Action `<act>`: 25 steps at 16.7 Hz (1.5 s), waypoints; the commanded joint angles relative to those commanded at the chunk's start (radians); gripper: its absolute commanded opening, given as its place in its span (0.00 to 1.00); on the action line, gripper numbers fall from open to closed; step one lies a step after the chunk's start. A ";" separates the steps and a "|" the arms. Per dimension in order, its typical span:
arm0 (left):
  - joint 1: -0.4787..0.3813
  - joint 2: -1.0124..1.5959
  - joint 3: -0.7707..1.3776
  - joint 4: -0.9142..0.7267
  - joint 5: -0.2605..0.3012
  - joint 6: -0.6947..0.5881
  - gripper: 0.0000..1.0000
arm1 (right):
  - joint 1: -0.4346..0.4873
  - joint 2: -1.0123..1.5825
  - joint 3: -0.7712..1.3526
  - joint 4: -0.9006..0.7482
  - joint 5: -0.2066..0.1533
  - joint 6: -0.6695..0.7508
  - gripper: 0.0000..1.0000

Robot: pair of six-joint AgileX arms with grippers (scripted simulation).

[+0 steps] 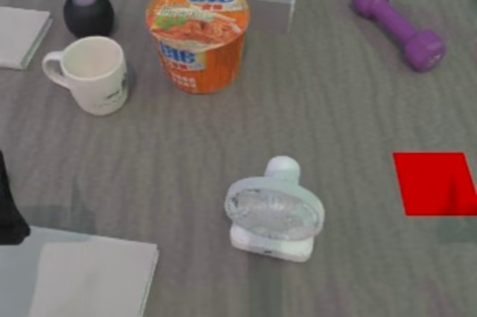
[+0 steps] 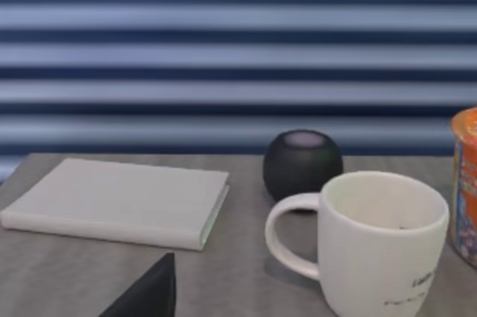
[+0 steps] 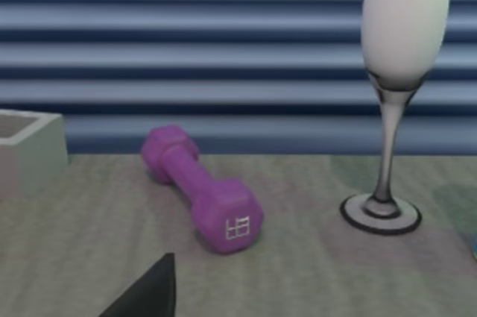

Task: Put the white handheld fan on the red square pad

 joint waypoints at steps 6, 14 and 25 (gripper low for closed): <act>0.000 0.000 0.000 0.000 0.000 0.000 1.00 | 0.055 0.104 0.102 -0.099 0.000 -0.034 1.00; 0.000 0.000 0.000 0.000 0.000 0.000 1.00 | 0.333 0.763 0.736 -0.596 0.003 -0.191 1.00; 0.000 0.000 0.000 0.000 0.000 0.000 1.00 | 0.754 1.822 1.758 -1.320 0.001 -0.423 1.00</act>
